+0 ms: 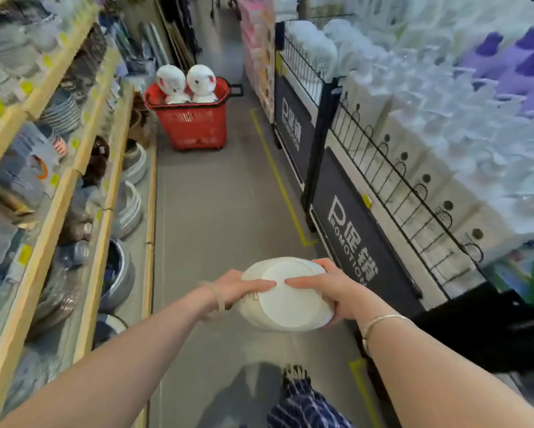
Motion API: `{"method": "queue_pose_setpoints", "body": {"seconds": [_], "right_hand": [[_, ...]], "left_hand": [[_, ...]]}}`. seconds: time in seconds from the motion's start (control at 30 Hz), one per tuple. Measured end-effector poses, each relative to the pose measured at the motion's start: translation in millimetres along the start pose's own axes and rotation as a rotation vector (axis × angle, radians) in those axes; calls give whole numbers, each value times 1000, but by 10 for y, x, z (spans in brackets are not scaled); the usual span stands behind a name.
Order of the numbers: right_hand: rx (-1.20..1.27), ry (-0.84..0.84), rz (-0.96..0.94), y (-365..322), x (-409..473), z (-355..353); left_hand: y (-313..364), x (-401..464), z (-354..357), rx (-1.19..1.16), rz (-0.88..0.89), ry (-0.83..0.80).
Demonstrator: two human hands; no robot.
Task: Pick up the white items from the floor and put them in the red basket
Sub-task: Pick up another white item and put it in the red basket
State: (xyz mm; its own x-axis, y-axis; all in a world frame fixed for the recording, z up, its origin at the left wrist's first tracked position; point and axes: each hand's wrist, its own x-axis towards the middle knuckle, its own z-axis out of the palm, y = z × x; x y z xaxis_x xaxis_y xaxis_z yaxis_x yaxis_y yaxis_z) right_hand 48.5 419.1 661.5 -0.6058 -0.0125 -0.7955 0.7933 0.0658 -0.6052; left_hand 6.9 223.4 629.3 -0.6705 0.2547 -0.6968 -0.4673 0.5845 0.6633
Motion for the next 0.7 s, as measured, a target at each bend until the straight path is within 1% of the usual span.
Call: {"method": "queue_pose_setpoints", "body": {"seconds": [0.07, 0.13, 0.2, 0.3, 0.53, 0.7], "right_hand": [[-52, -32, -11, -518, 291, -2], [-112, -69, -24, -1061, 603, 56], [-168, -108, -14, -1536, 928, 187], [-270, -133, -25, -2193, 1481, 406], [-284, -174, -44, -3853, 2779, 1110], [-302, -202, -45, -4924, 3453, 1426]], "left_hand": [[188, 255, -290, -69, -16, 26], [357, 529, -640, -152, -23, 103], [509, 770, -1017, -198, -44, 158], [697, 1173, -1635, -231, -71, 185], [1125, 2250, -3390, -231, -79, 228], [1521, 2870, -4384, -268, -90, 254]]}}
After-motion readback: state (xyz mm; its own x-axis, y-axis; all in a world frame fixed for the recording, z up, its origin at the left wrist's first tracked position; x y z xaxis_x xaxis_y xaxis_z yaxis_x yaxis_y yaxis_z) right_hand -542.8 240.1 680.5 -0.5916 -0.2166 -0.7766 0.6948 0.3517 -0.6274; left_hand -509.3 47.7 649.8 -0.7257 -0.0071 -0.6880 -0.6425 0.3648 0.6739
